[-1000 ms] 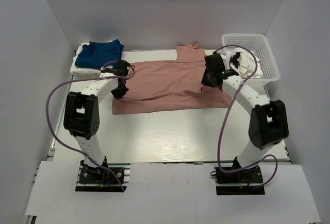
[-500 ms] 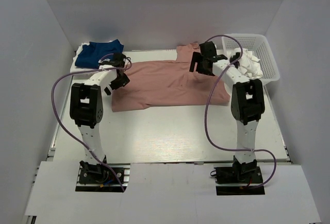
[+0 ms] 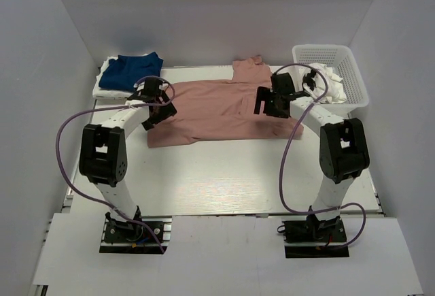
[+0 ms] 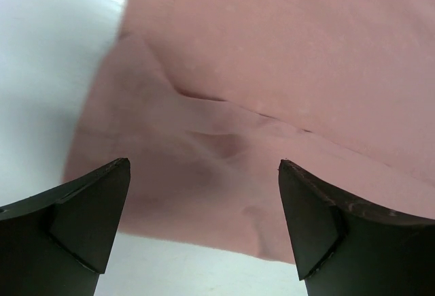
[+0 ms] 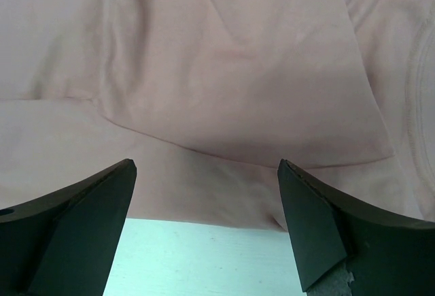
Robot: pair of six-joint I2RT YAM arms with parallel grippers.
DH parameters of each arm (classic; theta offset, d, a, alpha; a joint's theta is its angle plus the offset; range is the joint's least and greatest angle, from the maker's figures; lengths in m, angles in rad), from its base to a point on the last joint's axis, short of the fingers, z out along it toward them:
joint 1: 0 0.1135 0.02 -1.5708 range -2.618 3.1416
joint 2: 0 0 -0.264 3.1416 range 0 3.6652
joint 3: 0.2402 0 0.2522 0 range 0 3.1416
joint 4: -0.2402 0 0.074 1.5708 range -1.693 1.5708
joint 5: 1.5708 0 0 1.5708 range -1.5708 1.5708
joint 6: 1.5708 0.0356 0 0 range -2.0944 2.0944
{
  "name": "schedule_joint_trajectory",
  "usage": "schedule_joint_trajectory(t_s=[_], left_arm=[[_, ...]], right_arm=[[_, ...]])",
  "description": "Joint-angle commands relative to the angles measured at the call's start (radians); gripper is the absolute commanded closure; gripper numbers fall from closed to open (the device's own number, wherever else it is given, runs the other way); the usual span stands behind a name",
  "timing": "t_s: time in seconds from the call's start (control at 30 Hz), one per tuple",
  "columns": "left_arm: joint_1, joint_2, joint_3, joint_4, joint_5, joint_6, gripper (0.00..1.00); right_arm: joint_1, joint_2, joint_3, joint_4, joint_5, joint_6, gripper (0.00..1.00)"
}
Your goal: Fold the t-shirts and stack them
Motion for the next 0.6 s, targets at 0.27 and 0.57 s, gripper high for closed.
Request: schedule_joint_trajectory(t_s=[0.27, 0.57], left_arm=[[-0.005, 0.084, -0.110, 0.104, 0.137, 0.035, 0.00], [-0.014, -0.247, -0.530, 0.003, 0.146, -0.040, 0.00]], right_arm=[[-0.066, 0.033, -0.205, 0.054, 0.044, 0.047, 0.10], [-0.052, -0.499, -0.780, -0.009, 0.039, 0.253, 0.10]])
